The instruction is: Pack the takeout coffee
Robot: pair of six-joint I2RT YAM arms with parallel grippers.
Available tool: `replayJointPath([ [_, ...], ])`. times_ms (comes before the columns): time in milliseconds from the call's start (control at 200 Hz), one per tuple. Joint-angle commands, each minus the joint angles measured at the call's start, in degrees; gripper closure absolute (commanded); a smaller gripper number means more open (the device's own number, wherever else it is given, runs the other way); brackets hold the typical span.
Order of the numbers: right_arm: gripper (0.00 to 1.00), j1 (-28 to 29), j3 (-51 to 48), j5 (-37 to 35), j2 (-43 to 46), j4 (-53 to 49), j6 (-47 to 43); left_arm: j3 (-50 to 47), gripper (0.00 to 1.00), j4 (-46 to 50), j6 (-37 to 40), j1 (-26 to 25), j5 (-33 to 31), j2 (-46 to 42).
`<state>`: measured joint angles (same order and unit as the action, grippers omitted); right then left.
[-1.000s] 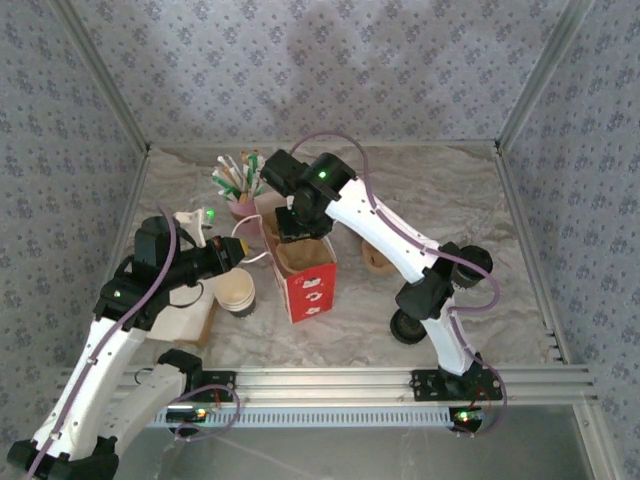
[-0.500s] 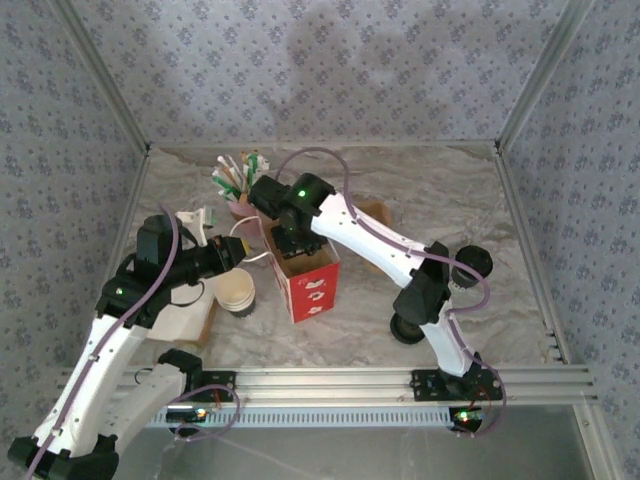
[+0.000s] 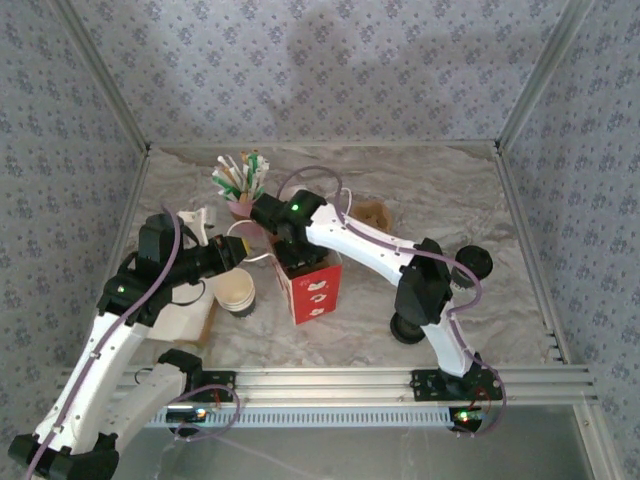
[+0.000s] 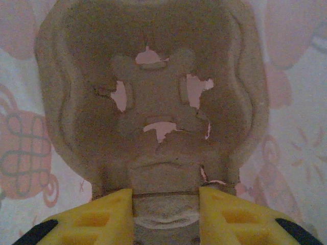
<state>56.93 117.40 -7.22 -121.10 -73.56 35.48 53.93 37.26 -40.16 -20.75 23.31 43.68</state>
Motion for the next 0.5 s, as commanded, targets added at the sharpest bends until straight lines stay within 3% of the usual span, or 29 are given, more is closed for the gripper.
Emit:
replayJointPath([
  [0,0.64,0.38,-2.05,0.87,2.36,1.39,-0.24,0.38,0.87,-1.24,0.74,-0.43,-0.09,0.17],
  [495,0.63,-0.14,-8.54,2.57,1.53,5.54,-0.3,0.87,0.87,-0.96,0.79,-0.43,-0.39,0.48],
])
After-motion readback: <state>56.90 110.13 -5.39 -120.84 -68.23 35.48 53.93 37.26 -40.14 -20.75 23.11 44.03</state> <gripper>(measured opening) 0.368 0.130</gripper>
